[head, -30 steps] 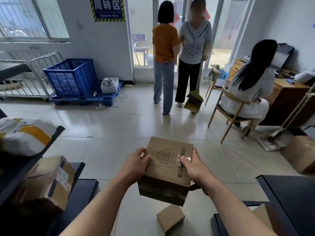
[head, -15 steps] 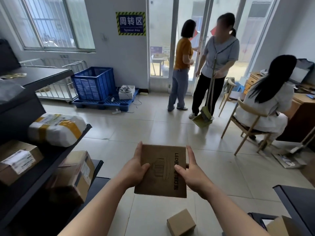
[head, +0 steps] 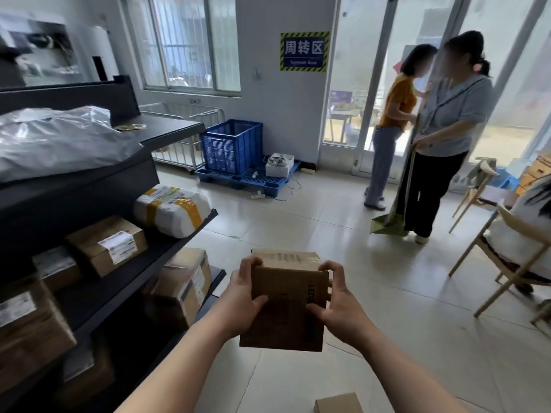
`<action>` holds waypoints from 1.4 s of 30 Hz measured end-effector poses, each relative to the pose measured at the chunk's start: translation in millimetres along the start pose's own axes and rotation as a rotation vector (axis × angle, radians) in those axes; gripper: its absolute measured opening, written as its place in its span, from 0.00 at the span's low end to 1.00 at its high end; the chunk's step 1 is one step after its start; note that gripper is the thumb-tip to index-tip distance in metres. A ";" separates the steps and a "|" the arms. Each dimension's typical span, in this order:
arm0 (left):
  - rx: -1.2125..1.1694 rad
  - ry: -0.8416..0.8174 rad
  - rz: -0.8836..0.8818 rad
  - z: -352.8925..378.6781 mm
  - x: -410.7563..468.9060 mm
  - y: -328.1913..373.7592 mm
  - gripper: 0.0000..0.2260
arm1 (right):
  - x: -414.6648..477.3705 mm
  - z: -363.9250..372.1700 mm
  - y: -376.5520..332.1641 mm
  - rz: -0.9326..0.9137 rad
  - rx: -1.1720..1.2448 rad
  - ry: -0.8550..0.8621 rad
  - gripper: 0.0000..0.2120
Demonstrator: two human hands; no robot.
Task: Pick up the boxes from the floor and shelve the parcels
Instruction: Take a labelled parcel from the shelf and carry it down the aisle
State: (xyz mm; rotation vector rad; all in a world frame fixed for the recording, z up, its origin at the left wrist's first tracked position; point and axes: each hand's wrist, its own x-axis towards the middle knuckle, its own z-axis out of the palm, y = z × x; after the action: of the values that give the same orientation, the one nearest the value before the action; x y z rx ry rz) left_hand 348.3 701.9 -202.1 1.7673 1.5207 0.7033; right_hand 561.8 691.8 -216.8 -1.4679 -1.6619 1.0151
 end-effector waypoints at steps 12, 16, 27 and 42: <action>-0.087 0.314 -0.226 -1.2 -35.8 11.6 0.17 | 17.8 18.6 -0.9 -0.173 -0.036 -0.073 0.28; -0.092 0.368 -0.303 -0.3 -44.3 12.1 0.17 | 14.7 22.4 -2.9 -0.208 0.019 -0.117 0.26; -0.003 0.455 -0.511 5.3 -61.1 25.8 0.31 | 7.8 24.4 -15.8 -0.336 0.133 -0.232 0.37; 0.155 0.681 -0.800 -25.2 -118.4 17.8 0.45 | -13.7 77.7 -51.9 -0.446 0.093 -0.474 0.36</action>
State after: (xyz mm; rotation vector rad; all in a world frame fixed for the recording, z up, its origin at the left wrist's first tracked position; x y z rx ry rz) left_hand 319.9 587.8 -168.4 0.8597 2.5626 0.7985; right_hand 471.4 666.7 -206.2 -0.7693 -2.1134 1.2152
